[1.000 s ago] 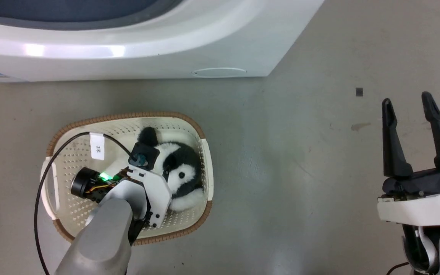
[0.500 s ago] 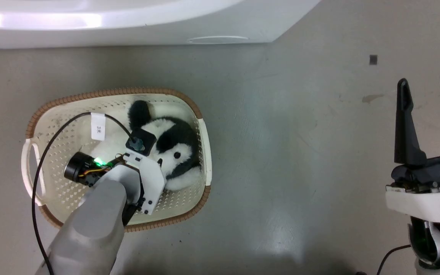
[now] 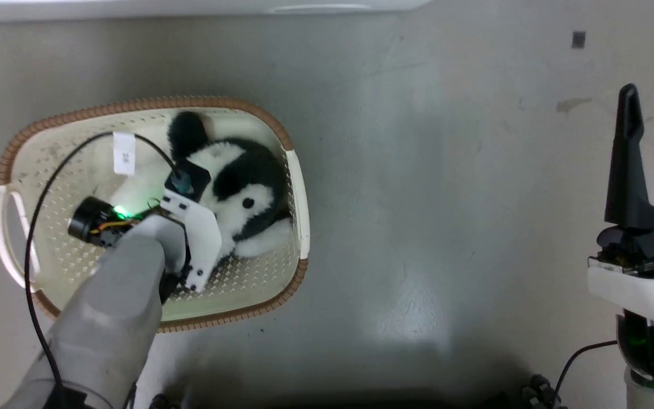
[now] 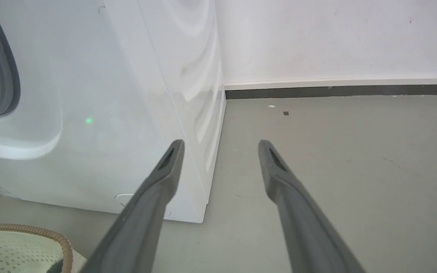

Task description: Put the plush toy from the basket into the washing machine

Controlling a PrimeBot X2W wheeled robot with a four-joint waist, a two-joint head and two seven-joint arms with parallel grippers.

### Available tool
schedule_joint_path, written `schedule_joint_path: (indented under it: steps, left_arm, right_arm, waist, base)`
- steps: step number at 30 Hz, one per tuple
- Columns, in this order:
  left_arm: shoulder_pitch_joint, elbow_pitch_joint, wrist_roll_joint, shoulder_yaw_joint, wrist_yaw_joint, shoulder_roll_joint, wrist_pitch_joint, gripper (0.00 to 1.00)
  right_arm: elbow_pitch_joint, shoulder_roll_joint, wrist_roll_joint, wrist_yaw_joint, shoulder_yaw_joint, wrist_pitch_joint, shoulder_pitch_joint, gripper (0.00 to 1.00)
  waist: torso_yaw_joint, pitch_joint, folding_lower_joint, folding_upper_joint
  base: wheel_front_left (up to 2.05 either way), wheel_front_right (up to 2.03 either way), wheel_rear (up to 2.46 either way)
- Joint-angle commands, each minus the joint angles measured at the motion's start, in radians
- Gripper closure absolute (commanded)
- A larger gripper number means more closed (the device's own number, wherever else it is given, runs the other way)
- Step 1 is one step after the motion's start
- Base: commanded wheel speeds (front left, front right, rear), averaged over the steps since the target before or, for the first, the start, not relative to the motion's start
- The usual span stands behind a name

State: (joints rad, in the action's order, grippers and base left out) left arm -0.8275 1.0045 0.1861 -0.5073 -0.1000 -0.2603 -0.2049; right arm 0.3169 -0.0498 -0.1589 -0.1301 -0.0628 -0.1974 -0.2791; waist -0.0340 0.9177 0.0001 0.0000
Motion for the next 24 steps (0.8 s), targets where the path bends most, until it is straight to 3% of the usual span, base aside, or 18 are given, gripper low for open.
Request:
schedule_joint_path:
  steps: [1, 17, 18, 19, 24]
  left_arm:
    - [-0.032, 0.036, 0.011, -0.017, -0.004, -0.012, -0.006, 0.0]
    - [-0.151, 0.191, 0.068, -0.103, -0.019, -0.038, -0.033, 0.0]
    - [-0.157, 0.201, 0.073, -0.11, -0.021, -0.038, -0.037, 0.75]
    - [-0.164, 0.211, 0.079, -0.116, -0.022, -0.038, -0.041, 1.0]
    - [-0.199, 0.262, 0.104, -0.148, -0.028, -0.048, -0.035, 1.0]
  right_arm:
    - [0.014, 0.0, -0.009, 0.0, -0.005, -0.014, -0.029, 0.0]
    - [0.061, 0.0, -0.041, -0.001, -0.015, -0.045, -0.09, 0.0]
    - [0.064, 0.0, -0.043, -0.001, -0.016, -0.047, -0.093, 0.0]
    - [0.067, 0.0, -0.044, -0.001, -0.016, -0.049, -0.096, 0.0]
    - [0.077, 0.0, -0.054, -0.001, -0.022, -0.06, -0.111, 0.0]
  waist:
    - [-0.003, 0.026, -0.0001, 0.0]
    - [-0.01, 0.142, -0.0001, 0.0]
    - [-0.01, 0.147, -0.0001, 0.0]
    - [-0.01, 0.153, -0.0001, 0.0]
    - [-0.013, 0.173, -0.0001, 0.0]
  base:
    - [0.0, 0.0, 0.0]
    - [0.0, 0.0, 0.0]
    - [0.0, 0.0, 0.0]
    - [0.0, 0.0, 0.0]
    - [0.0, 0.0, 0.0]
